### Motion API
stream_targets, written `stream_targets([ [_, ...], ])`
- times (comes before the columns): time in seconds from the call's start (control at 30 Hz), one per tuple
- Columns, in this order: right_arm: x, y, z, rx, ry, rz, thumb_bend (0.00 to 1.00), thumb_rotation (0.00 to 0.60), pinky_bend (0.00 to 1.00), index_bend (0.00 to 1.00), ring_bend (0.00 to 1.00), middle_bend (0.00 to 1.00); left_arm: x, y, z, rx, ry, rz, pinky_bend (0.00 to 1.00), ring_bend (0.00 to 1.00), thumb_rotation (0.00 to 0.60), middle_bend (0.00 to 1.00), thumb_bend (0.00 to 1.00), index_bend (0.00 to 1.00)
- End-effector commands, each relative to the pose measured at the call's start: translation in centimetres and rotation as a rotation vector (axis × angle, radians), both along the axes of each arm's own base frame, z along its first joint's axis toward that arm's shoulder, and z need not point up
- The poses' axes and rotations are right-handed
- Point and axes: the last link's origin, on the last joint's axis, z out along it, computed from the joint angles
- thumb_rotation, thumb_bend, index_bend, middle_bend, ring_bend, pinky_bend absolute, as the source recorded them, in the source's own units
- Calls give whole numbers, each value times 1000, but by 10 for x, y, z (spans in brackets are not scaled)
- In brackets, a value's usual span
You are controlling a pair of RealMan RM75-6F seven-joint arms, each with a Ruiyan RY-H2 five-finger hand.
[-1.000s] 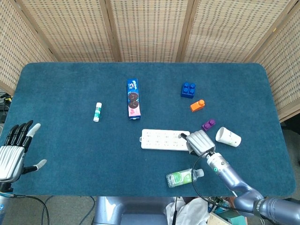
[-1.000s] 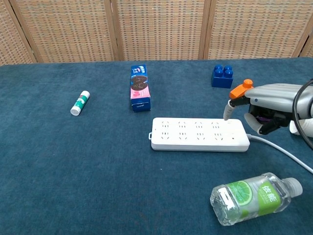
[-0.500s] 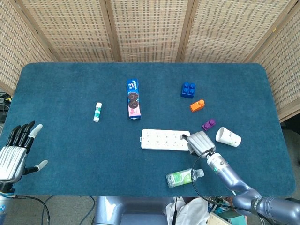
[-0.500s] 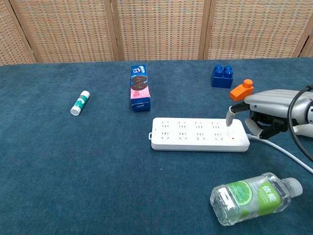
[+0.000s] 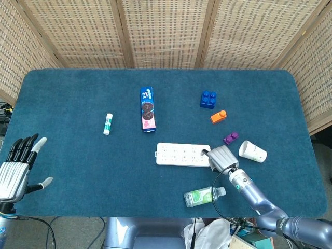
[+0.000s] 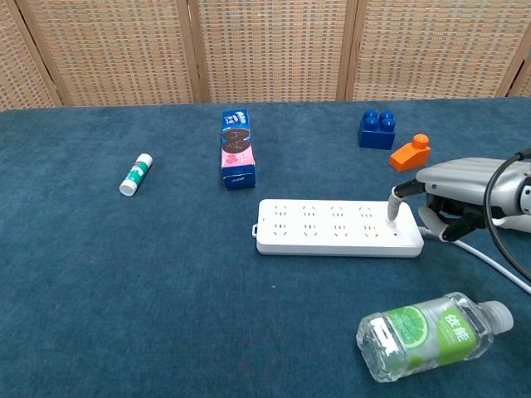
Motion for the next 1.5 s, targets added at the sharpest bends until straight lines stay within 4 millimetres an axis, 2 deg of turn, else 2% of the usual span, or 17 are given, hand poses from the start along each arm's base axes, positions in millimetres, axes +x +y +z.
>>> stream_targets([
  [0.03, -2, 0, -1, 3, 7, -5, 794, 600, 1000, 292, 988, 887, 0, 0, 0, -1, 1, -1, 0, 0, 600, 0, 0, 0],
  [0.53, -10, 2, -10, 27, 50, -20, 794, 600, 1000, 294, 988, 887, 0, 1, -3, -2, 8, -3, 0, 0, 600, 0, 0, 0],
  [0.67, -6, 0, -8, 9, 29, -15, 794, 600, 1000, 295, 988, 887, 1, 1, -3, -3, 10, -2, 0, 0, 600, 0, 0, 0],
  [0.8, 6, -3, 5, -36, -22, 6, 794, 600, 1000, 295, 988, 887, 1, 2, -3, -2, 9, -1, 0, 0, 600, 0, 0, 0],
  [0.9, 18, -5, 23, -75, -77, 25, 794, 600, 1000, 296, 988, 887, 1, 2, -3, -3, 9, -1, 0, 0, 600, 0, 0, 0],
  [1.1, 41, 7, 71, -172, -220, 83, 789, 600, 1000, 298, 982, 881, 0, 1, -4, -12, 10, -4, 0, 0, 600, 0, 0, 0],
  [1.13, 42, 10, 77, -188, -247, 88, 764, 600, 995, 298, 962, 863, 0, 1, -4, -13, 10, -4, 0, 0, 600, 0, 0, 0],
  [1.17, 41, 16, 85, -209, -287, 94, 655, 600, 929, 298, 886, 806, 0, 1, -3, -14, 9, -4, 0, 0, 600, 0, 0, 0],
  [1.23, 37, 25, 99, -258, -361, 109, 317, 600, 670, 291, 566, 559, -1, 0, -3, -13, 10, -1, 0, 0, 600, 0, 0, 0],
  [1.27, 29, 32, 106, -288, -400, 108, 131, 600, 449, 259, 324, 364, -2, -1, -3, -14, 13, 2, 0, 0, 600, 0, 0, 0],
  [1.3, 18, 40, 111, -296, -415, 91, 26, 600, 262, 203, 128, 179, -4, -2, -3, -16, 15, 6, 0, 0, 600, 0, 0, 0],
  [1.37, -3, 55, 121, -330, -410, 73, 0, 600, 65, 90, 7, 27, -7, -3, -3, -17, 18, 17, 0, 0, 600, 0, 0, 0],
  [1.4, -15, 61, 126, -376, -397, 77, 0, 600, 19, 41, 0, 1, -9, -4, -2, -16, 19, 22, 0, 0, 600, 0, 0, 0],
  [1.43, -43, 80, 129, -437, -342, 47, 0, 600, 6, 21, 0, 0, -13, -6, -2, -14, 24, 34, 0, 0, 600, 0, 0, 0],
  [1.5, -60, 92, 127, -457, -304, 44, 0, 600, 0, 0, 0, 0, -16, -8, -3, -15, 28, 44, 0, 0, 600, 0, 0, 0],
])
